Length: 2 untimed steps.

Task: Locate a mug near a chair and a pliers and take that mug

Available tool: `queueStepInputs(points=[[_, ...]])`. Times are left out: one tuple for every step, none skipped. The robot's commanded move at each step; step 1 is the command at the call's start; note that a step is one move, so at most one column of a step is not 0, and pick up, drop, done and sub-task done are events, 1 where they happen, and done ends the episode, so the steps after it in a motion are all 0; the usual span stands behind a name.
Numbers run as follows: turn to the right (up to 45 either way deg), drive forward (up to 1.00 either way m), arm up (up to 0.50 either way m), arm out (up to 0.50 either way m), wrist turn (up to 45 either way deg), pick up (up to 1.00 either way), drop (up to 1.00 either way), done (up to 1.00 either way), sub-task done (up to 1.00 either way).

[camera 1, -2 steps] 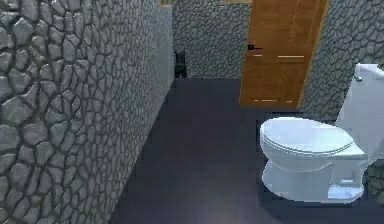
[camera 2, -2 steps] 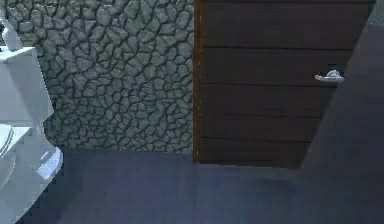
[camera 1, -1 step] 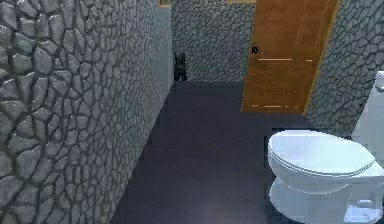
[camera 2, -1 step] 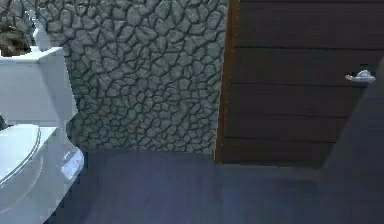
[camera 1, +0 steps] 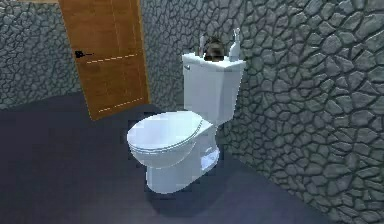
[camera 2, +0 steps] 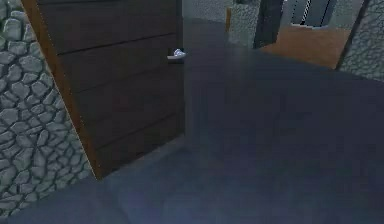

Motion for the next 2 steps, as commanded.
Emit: queueStepInputs(points=[[45.0,0.0,0.0,0.0,0.0,0.0,0.0,0.0,0.0],[3.0,0.0,0.0,0.0,0.0,0.0,0.0,0.0,0.0]])
